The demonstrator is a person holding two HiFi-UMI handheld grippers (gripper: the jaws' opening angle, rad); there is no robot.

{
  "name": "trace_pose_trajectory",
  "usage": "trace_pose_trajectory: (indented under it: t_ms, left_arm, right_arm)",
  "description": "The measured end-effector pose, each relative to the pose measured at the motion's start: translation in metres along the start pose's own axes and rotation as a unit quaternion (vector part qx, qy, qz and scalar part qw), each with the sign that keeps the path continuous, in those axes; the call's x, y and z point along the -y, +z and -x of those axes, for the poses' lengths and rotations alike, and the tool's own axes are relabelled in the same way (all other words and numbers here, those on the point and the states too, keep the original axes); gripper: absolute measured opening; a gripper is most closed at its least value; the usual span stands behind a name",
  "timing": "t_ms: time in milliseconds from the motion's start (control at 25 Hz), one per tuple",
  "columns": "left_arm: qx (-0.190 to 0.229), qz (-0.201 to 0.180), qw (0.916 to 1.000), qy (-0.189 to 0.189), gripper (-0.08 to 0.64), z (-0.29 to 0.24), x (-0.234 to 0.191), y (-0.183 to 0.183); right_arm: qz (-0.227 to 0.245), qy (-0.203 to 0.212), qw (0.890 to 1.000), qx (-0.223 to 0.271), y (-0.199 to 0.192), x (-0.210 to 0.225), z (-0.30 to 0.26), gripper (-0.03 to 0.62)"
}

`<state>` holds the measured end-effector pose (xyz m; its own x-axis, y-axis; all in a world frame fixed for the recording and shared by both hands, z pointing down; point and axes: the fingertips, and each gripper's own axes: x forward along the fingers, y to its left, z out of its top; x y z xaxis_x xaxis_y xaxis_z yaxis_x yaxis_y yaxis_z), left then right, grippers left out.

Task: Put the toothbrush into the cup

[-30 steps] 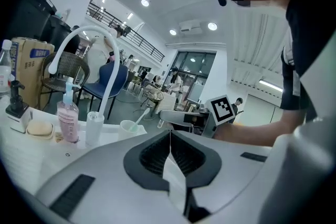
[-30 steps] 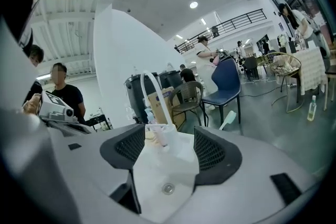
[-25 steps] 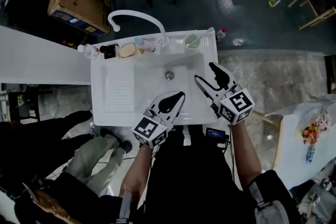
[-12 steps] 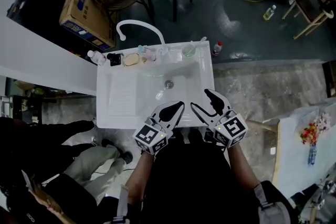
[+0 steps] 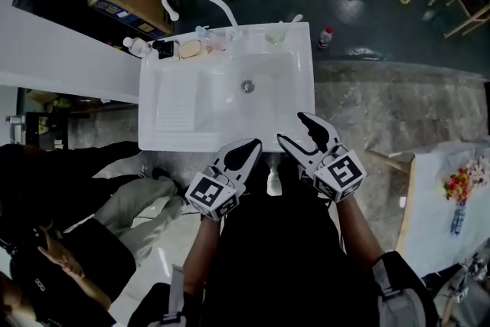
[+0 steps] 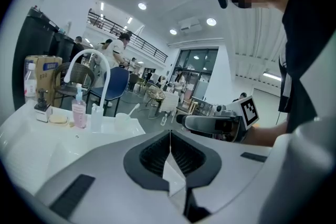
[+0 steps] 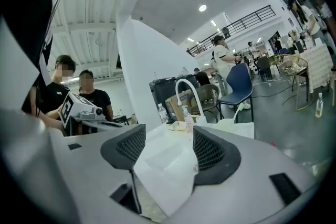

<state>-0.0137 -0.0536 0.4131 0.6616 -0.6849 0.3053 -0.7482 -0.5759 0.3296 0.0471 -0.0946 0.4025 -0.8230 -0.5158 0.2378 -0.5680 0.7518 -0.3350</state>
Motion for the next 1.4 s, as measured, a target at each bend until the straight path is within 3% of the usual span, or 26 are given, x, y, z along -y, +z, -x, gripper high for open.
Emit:
trace_pose_trajectory:
  t_ms: [200, 600, 1000, 1160, 1400]
  left_arm:
    - [0.002, 0.006, 0.9998, 0.018, 0.012, 0.019, 0.011, -0.008]
    - [0.041, -0.016, 0.9990, -0.004, 0.012, 0.090, 0.055, -0.013]
    - [0.068, -0.015, 0.9975, -0.010, 0.012, 0.215, 0.114, -0.080]
    - [0.075, -0.003, 0.9971, -0.012, 0.012, 0.251, 0.133, -0.097]
    - [0.081, -0.008, 0.9965, -0.018, 0.012, 0.278, 0.152, -0.112]
  right_arm:
    - [0.002, 0.005, 1.000, 0.015, -0.006, -0.010, 0.018, 0.284]
    - [0.018, -0.018, 0.999, 0.034, -0.017, -0.088, 0.052, 0.284]
    - [0.018, -0.051, 0.998, 0.044, -0.071, -0.210, 0.116, 0.279]
    - [0.021, -0.056, 0.998, 0.019, -0.097, -0.240, 0.141, 0.273]
    - [0.039, -0.041, 0.998, 0.030, -0.102, -0.276, 0.164, 0.223]
